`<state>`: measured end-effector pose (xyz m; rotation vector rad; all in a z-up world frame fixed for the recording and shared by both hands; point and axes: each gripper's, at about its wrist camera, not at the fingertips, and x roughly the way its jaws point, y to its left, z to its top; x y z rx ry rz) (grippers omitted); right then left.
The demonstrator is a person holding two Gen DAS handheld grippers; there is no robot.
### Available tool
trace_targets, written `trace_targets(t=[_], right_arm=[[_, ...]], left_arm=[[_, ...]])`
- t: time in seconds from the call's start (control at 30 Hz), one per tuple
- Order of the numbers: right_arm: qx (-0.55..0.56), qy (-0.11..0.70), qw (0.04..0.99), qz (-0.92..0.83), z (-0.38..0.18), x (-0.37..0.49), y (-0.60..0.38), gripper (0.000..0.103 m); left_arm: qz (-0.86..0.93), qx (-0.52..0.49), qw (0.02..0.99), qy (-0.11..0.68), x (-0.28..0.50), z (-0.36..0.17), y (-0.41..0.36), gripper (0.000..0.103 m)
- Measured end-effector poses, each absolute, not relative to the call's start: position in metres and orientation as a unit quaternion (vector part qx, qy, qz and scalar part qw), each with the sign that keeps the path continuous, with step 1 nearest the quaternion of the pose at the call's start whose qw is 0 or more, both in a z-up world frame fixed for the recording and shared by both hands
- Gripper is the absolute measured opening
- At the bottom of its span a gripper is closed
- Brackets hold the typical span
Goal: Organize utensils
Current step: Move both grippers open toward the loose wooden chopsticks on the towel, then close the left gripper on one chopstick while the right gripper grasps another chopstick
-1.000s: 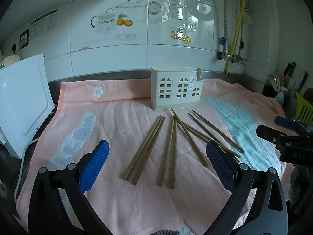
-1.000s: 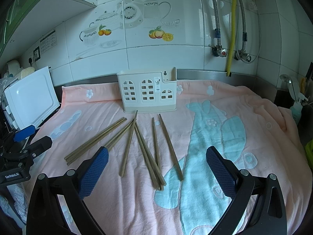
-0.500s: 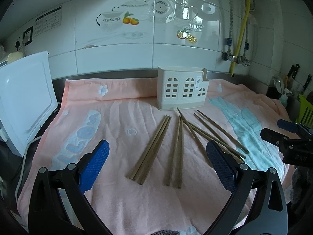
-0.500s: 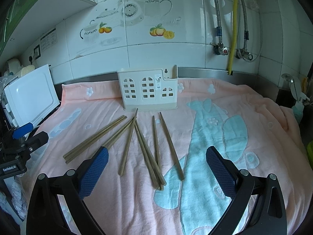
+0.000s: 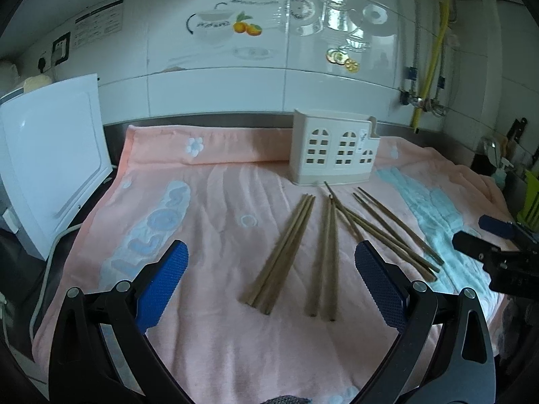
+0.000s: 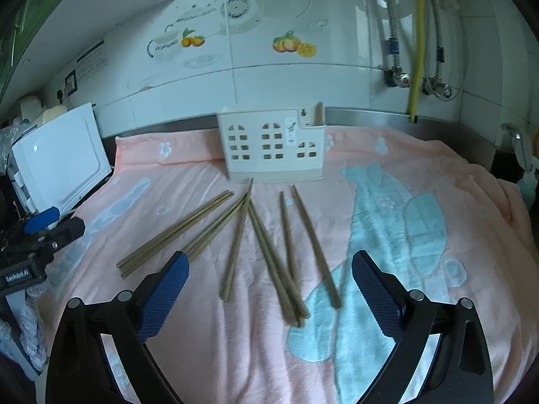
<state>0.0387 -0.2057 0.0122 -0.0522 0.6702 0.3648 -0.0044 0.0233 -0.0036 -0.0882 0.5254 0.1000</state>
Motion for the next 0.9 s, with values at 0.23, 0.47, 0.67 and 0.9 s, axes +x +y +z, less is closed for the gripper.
trace_targets(t=[0.23, 0.47, 0.67, 0.9], right_arm=[[-0.035, 0.355, 0.914, 0.195, -0.007, 0.046, -0.185, 0.075], [-0.035, 0.399, 0.892, 0.208, -0.025, 0.060, -0.165, 0.062], [-0.030, 0.425, 0.878, 0.216, -0.041, 0.076, -0.151, 0.043], [-0.021, 0.451, 0.867, 0.211, -0.060, 0.093, -0.143, 0.026]], left_arm=[[0.063, -0.043, 0.961, 0.264, -0.005, -0.008, 0.039, 0.097], [0.068, -0.058, 0.957, 0.277, -0.002, -0.019, 0.055, 0.091], [0.062, -0.066, 0.953, 0.290, 0.003, -0.029, 0.064, 0.076], [0.044, -0.076, 0.946, 0.311, 0.011, -0.042, 0.072, 0.060]])
